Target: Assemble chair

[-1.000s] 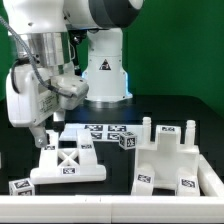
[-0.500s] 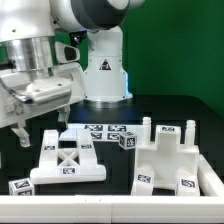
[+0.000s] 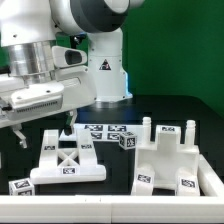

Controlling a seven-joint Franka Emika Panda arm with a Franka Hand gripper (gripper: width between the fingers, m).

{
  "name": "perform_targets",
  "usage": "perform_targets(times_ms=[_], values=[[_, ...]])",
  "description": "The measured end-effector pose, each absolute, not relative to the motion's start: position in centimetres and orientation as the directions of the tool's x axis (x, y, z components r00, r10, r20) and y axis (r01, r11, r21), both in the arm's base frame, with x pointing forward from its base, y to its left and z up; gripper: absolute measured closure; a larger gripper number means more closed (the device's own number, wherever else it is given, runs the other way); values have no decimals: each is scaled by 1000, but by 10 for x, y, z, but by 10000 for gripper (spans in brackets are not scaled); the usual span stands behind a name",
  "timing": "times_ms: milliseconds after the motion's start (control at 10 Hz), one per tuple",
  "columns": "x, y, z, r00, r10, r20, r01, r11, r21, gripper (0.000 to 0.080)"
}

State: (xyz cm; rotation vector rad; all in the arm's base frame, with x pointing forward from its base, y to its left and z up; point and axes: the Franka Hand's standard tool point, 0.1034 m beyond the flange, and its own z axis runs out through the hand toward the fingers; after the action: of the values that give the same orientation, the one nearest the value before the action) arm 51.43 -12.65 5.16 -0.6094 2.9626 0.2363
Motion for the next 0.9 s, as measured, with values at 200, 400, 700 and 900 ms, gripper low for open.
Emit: perform_targets(times_ms=[200, 400, 700, 900], values=[[492, -138, 39, -920, -375, -112, -389, 909, 152, 150], [474, -135, 26, -924, -375, -76, -382, 909, 166, 150], [475, -133, 25, -923, -377, -75, -384, 907, 174, 150], [460, -137, 13, -927, -372, -46, -373, 905, 206, 150]])
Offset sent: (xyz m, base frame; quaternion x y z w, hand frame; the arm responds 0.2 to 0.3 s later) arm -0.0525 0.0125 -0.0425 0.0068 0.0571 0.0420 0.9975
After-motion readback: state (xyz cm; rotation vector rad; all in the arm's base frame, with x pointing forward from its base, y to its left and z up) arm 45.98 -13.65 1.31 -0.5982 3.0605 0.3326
